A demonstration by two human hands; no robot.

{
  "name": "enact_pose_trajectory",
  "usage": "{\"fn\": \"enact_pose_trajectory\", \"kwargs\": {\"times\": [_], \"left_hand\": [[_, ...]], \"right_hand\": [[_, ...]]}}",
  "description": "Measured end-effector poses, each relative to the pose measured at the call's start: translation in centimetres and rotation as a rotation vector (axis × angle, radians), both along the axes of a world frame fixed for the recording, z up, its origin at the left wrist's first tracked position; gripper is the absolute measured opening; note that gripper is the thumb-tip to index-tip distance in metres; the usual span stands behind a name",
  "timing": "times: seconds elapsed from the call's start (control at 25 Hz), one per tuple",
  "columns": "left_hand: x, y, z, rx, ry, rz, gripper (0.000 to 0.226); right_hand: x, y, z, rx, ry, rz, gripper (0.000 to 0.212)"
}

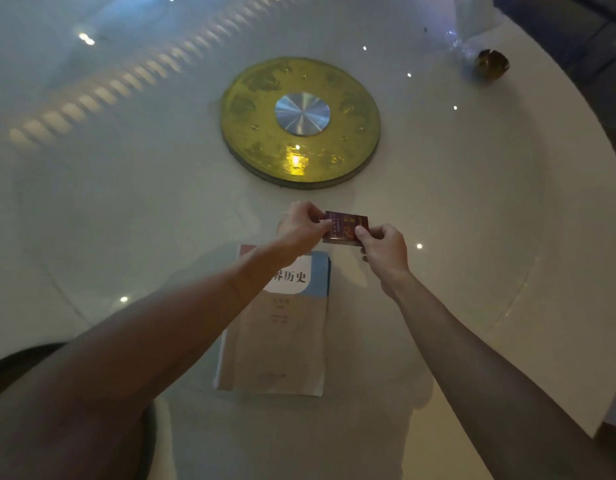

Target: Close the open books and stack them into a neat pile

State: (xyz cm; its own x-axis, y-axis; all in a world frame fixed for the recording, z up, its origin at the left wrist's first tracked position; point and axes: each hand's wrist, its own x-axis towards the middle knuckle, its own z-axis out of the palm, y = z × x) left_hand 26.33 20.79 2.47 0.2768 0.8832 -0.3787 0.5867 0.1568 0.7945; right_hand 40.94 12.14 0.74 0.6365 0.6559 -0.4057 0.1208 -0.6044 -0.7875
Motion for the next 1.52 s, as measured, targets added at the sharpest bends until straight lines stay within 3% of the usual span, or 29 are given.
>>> {"fn": "enact_pose_trajectory", "kwargs": {"times": [0.36, 0.68, 0.88, 1.04, 1.28, 1.44, 1.52], "left_hand": [[-21.6, -5.9, 0.8, -0.019, 0.005, 0.385, 0.019], [-36.7, -12.9, -2.1, -0.097, 0.035, 0.631, 0.016], [-41.5, -17.9, -3.5, -0.162, 0.018, 0.725, 0.021], [-43.6, -20.7, -5.2, -0.237, 0.008, 0.799, 0.020], [-44.7, -22.1, -7.0, -0.323, 0.017, 0.816, 0.029], [-45.1, -22.0, -7.3, -0.377, 0.048, 0.727, 0.041], [-45.1, -21.3, -6.4, -0.300, 0.168, 0.631, 0.048]], "right_hand": [[-18.9, 0.3, 1.3, -0.011, 0.033, 0.396, 0.018], [-33.7, -1.6, 0.1, -0.088, -0.098, 0.744, 0.026], [-39.1, -4.1, -1.5, -0.140, -0.089, 0.863, 0.031], [-41.4, -6.1, -2.6, -0.171, -0.244, 1.064, 0.036], [-42.6, -7.7, -3.9, -0.190, -0.261, 1.238, 0.043], [-42.5, -8.0, -3.9, -0.215, -0.266, 1.318, 0.055], [-42.1, -7.9, -3.5, -0.187, -0.281, 1.301, 0.055]]}}
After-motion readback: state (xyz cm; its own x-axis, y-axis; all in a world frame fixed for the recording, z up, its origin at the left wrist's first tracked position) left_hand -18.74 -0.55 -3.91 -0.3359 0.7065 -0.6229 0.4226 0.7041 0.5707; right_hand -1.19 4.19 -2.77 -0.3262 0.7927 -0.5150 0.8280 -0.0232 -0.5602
